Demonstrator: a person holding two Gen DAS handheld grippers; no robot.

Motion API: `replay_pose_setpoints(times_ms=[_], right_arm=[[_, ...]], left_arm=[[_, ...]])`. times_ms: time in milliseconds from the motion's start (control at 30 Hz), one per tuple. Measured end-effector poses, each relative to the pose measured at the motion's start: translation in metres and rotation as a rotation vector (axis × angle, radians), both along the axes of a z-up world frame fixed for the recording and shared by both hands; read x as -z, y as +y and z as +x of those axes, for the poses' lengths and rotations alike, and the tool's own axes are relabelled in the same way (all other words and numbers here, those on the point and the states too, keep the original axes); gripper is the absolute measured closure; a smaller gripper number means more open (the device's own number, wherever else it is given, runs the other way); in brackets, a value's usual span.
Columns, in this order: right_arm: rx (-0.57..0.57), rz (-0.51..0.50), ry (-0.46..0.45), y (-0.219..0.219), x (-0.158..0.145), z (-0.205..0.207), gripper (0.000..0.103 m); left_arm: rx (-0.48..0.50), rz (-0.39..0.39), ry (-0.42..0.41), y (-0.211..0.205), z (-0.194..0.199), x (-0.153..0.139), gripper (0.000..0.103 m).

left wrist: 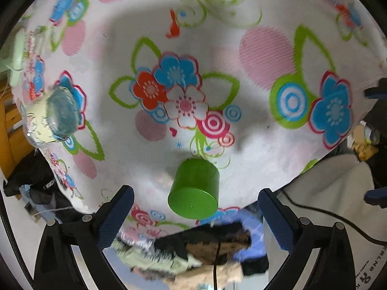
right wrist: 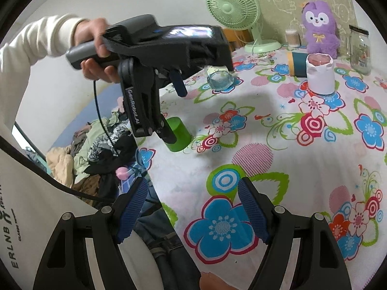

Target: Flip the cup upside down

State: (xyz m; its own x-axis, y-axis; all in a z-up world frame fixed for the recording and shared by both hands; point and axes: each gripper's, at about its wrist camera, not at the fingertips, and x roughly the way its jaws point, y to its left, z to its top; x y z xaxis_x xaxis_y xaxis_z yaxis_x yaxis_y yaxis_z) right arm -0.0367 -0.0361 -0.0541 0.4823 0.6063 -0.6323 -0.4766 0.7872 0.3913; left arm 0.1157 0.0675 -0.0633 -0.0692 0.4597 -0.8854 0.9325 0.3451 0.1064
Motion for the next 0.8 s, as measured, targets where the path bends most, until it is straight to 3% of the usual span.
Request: replay_pose_setpoints(times_ms=[300, 500, 633, 800], right_arm=[[0.196, -0.04, -0.049, -0.005, -0.018, 0.017, 0.024], [0.291, -0.07, -0.113, 0.001, -0.036, 0.024, 0.024], [0.356, -0.096, -0.18, 0.007, -0.051, 0.023, 0.012], [0.418, -0.103, -0.266, 0.015, -0.073, 0.019, 0.012]], left_arm=[[-0.075, -0.277, -0.149, 0.014, -0.002, -0.048, 0.0], [-0.13, -0.41, -0.203, 0.032, 0.001, -0.065, 0.0], [-0.164, -0.504, -0.257, 0.045, 0.004, -0.074, 0.001], [-0.207, -0.647, -0.347, 0.06, 0.002, -0.091, 0.001]])
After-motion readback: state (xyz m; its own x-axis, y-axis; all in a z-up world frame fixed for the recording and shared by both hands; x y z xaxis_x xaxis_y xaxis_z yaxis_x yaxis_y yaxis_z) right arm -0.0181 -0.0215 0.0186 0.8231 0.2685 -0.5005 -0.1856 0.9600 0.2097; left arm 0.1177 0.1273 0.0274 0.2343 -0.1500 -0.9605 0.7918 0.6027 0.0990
